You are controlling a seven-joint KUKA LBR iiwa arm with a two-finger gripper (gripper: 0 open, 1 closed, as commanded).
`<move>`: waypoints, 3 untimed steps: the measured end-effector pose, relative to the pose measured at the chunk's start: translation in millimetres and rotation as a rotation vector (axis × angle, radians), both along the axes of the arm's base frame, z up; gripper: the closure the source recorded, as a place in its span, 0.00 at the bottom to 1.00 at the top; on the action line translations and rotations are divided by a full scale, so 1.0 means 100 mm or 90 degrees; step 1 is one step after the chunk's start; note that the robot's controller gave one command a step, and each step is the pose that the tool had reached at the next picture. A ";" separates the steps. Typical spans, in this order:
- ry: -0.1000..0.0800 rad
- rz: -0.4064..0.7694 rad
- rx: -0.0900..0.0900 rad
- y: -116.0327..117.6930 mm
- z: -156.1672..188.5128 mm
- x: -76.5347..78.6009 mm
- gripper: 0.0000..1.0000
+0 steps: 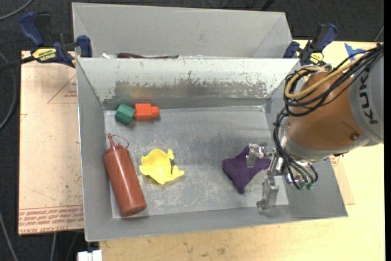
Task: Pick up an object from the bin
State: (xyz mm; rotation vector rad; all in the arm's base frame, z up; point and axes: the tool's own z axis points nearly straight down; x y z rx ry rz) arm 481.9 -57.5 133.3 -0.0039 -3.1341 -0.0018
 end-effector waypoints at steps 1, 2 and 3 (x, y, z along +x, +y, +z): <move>-0.004 0.001 0.000 0.00 0.04 0.02 0.00; -0.008 0.130 0.001 -0.28 -0.42 0.01 0.00; -0.007 0.175 0.001 -0.29 -0.32 0.00 0.00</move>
Offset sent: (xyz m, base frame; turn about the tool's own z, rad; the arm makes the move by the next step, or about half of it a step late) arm -0.0035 -0.0415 -0.0633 -0.2768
